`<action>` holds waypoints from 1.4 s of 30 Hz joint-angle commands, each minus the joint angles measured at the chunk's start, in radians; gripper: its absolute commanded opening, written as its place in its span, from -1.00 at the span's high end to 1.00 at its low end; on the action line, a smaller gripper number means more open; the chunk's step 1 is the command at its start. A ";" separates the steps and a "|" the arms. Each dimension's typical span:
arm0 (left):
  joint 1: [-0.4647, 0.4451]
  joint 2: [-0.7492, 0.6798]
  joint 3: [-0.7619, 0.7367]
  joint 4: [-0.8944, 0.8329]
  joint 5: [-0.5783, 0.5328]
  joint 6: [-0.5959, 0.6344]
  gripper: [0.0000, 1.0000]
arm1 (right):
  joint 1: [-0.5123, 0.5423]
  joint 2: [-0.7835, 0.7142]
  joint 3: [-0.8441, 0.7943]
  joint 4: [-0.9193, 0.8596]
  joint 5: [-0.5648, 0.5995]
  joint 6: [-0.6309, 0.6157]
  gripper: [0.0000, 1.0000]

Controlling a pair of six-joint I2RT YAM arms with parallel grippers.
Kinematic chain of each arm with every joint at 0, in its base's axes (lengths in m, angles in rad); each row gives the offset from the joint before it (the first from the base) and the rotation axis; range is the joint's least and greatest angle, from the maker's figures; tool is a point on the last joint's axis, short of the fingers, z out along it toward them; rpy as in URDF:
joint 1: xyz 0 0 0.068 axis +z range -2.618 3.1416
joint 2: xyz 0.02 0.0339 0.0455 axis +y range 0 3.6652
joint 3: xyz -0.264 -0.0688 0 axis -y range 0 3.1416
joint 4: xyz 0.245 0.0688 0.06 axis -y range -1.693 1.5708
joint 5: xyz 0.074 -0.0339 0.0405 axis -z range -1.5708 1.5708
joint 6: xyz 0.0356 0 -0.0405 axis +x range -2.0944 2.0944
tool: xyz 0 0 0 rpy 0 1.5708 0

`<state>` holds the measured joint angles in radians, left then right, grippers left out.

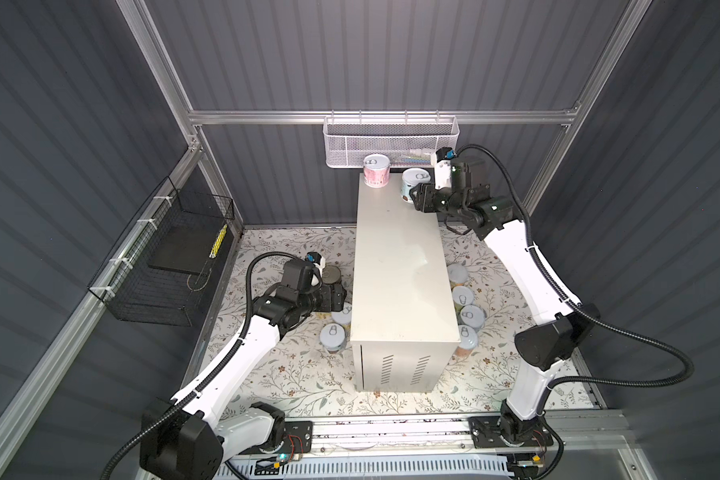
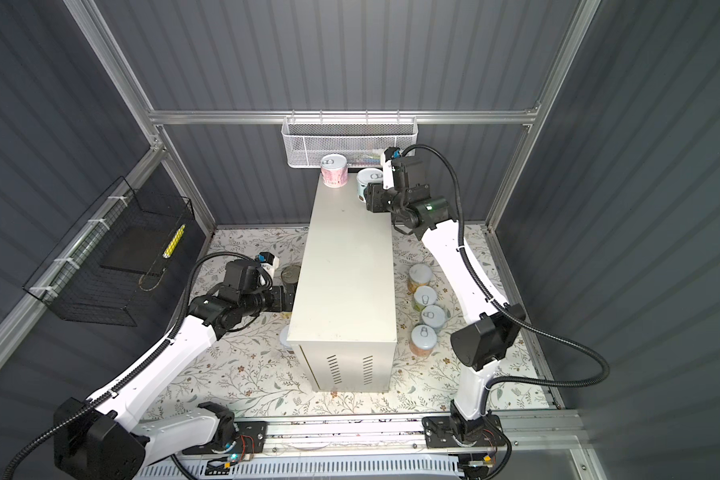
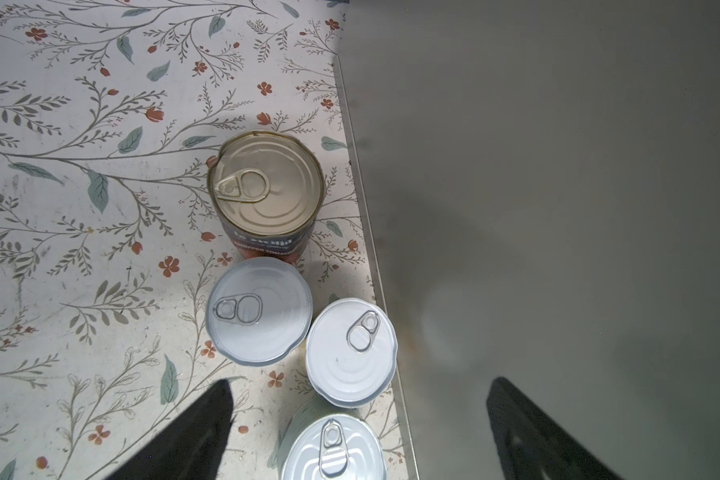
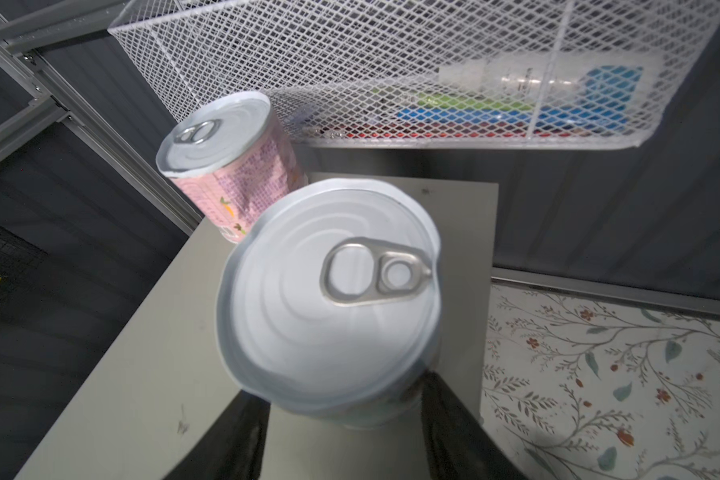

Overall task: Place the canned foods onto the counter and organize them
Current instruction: 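Lower the teal-labelled can beside the pink-labelled can and release, then withdraw the open right gripper down beside the cabinet toward its cans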

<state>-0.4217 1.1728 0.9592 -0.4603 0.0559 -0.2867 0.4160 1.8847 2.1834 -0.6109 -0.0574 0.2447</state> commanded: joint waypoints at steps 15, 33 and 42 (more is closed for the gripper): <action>0.001 0.002 -0.030 0.015 0.005 -0.028 -0.93 | -0.028 0.211 0.274 0.026 -0.046 0.033 -0.18; 0.003 -0.072 -0.087 -0.014 0.010 -0.042 -0.95 | -0.033 0.223 0.305 0.053 -0.100 0.045 -0.20; 0.001 -0.213 -0.149 -0.116 0.006 -0.054 -0.95 | -0.023 -0.035 0.092 -0.005 -0.106 0.034 -0.25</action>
<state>-0.4217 0.9981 0.8303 -0.5117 0.0532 -0.3267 0.3862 1.9591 2.3314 -0.6086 -0.1482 0.2874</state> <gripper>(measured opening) 0.976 0.624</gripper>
